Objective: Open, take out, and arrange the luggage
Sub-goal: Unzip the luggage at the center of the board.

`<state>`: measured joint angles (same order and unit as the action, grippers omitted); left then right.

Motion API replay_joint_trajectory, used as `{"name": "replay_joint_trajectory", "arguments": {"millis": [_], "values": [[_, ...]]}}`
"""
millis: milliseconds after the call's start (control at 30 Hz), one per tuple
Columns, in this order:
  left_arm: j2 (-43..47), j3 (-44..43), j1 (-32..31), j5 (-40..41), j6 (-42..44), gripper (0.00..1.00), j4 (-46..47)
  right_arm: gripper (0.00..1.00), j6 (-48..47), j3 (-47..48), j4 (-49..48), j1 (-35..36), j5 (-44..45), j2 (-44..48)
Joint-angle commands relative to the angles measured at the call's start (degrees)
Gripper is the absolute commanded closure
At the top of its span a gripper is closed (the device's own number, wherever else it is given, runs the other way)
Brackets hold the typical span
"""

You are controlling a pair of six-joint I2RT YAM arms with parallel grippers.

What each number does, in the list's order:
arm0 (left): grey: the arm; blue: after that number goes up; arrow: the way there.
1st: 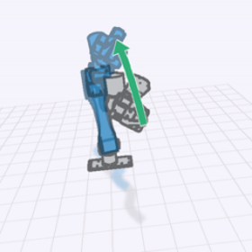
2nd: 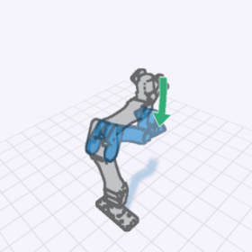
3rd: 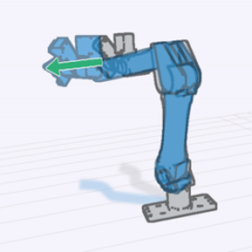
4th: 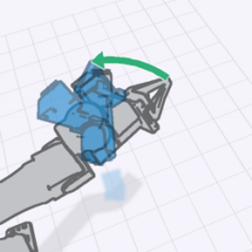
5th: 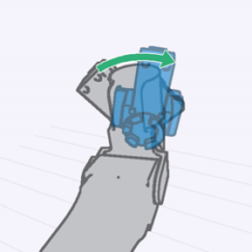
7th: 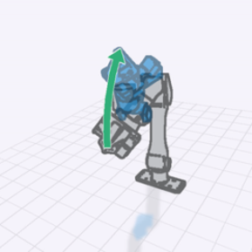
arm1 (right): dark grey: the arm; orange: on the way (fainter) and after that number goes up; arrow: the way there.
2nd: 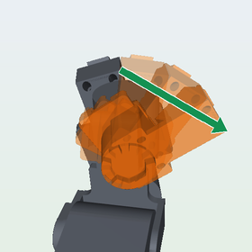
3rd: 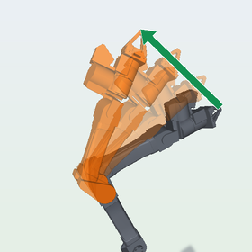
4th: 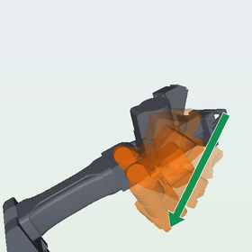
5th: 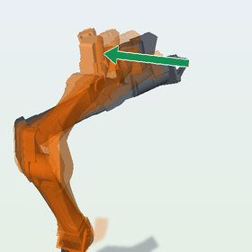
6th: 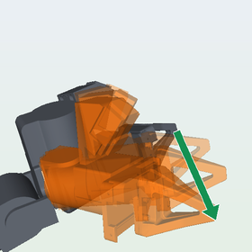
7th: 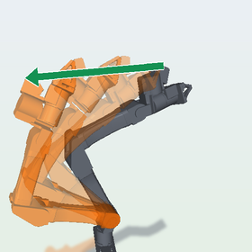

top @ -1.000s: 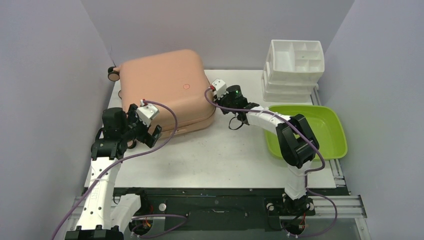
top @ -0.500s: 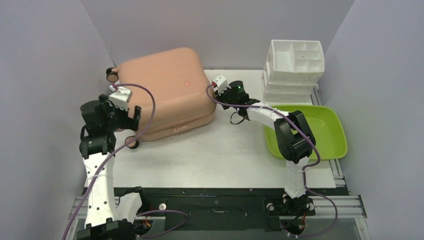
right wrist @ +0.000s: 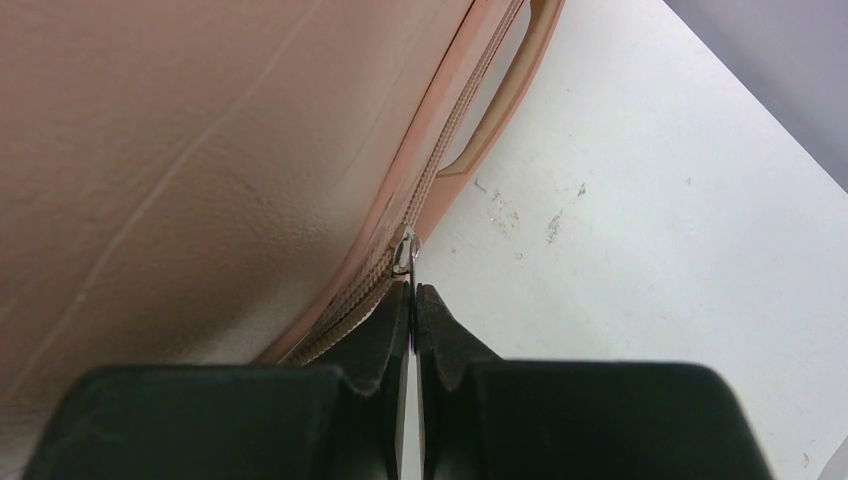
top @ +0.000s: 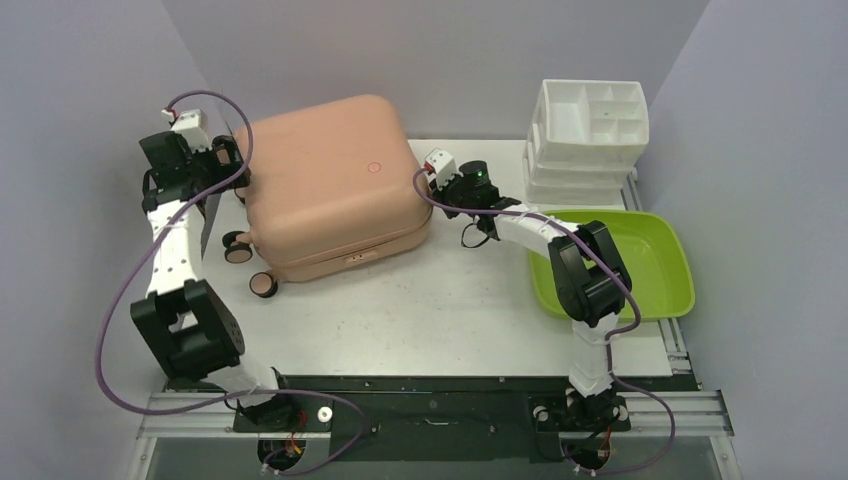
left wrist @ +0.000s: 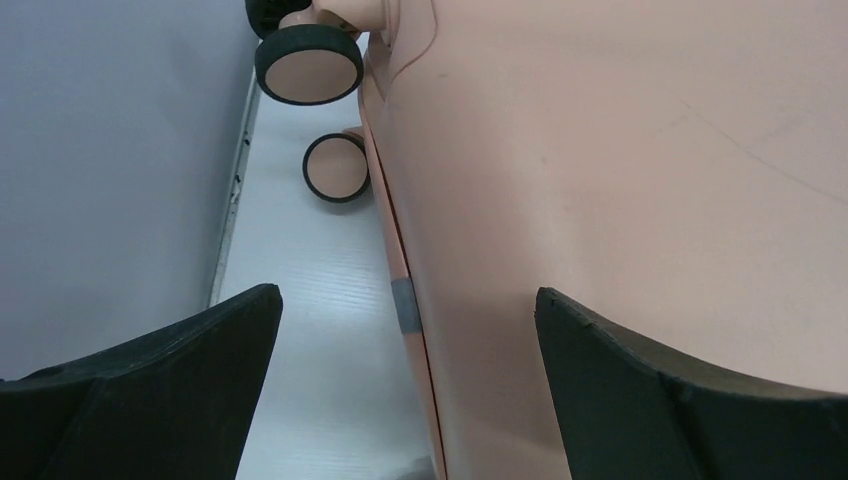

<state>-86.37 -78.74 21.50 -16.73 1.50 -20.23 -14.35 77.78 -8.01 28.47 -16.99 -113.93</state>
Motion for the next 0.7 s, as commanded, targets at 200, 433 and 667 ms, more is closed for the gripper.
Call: {"name": "replay_joint_trajectory", "arguments": {"millis": [200,433,667], "values": [[-24.7,-23.3,-4.1,-1.4,-8.1,0.04,-2.4,1.0,-0.4,5.9,-1.2,-3.9,0.0,-3.3],[-30.9,-27.0,-8.2,-2.8,-4.4,0.04,-4.0,1.0,7.6,20.6,4.6,-7.2,-2.4,-10.6],[-33.6,-28.7,-9.5,-3.9,-1.8,0.04,-4.9,1.0,9.1,30.3,2.1,-7.2,-0.9,-17.9]]}}
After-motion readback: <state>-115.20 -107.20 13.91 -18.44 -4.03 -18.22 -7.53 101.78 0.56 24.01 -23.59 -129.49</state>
